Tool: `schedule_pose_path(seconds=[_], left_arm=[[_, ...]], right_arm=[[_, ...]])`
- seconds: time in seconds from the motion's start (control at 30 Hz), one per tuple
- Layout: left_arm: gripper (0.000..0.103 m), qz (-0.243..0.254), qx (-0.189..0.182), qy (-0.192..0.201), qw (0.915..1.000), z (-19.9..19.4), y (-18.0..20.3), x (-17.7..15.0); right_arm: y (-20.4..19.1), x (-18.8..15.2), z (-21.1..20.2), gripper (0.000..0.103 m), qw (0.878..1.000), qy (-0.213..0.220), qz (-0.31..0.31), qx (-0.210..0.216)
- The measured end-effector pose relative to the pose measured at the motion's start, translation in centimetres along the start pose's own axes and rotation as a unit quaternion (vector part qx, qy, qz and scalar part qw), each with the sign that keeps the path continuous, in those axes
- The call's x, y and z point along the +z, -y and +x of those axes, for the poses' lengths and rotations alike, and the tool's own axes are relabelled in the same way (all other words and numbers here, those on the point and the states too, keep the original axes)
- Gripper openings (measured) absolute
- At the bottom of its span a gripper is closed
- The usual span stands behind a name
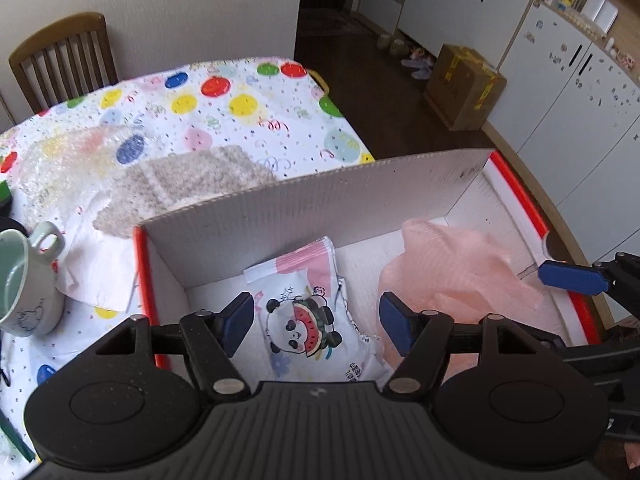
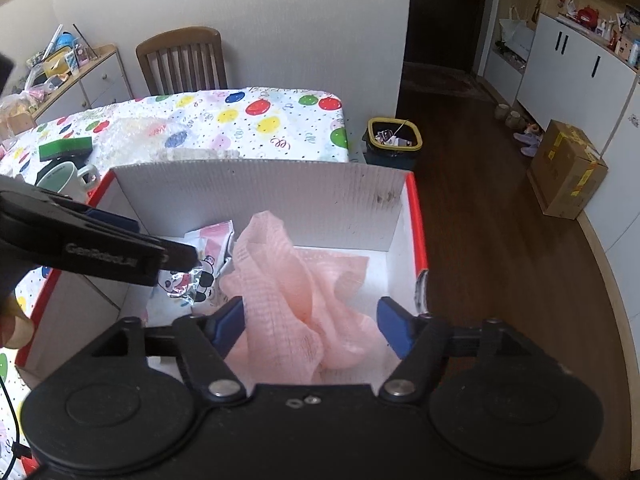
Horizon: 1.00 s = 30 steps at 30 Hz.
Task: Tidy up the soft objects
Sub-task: 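Open both tools to drop the sponge and bag, then withdraw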
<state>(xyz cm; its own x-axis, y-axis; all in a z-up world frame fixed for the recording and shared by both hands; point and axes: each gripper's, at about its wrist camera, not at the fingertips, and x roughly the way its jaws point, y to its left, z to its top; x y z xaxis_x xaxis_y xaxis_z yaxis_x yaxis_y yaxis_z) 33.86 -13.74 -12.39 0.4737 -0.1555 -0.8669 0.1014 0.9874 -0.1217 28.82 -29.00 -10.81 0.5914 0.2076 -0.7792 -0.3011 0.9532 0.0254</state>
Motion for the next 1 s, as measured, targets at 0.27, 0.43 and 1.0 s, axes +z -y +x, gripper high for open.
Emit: schedule_pose_path(seconds=[0.27,0.43,1.0], left_arm=[[0.075,-0.002,-0.004,0.037,0.9993,-3.8,-0.9,-0.9],[0.078,-0.004,-0.011,0.063,0.998,-6.4,-1.8,-1.7],[0.087,-0.023,-0.032,0.123,0.9916,-14.3,-8.6,-6.2]], right_arm=[[-0.5,0.5,-3.0,0.083,0.999,0.024,0.004,0.024],[-1.9,0.8,-4.8,0.088,0.999,0.041,0.002,0.035],[-8.9,0.6,-8.7,0.102,0.994,0.083,0.011,0.076]])
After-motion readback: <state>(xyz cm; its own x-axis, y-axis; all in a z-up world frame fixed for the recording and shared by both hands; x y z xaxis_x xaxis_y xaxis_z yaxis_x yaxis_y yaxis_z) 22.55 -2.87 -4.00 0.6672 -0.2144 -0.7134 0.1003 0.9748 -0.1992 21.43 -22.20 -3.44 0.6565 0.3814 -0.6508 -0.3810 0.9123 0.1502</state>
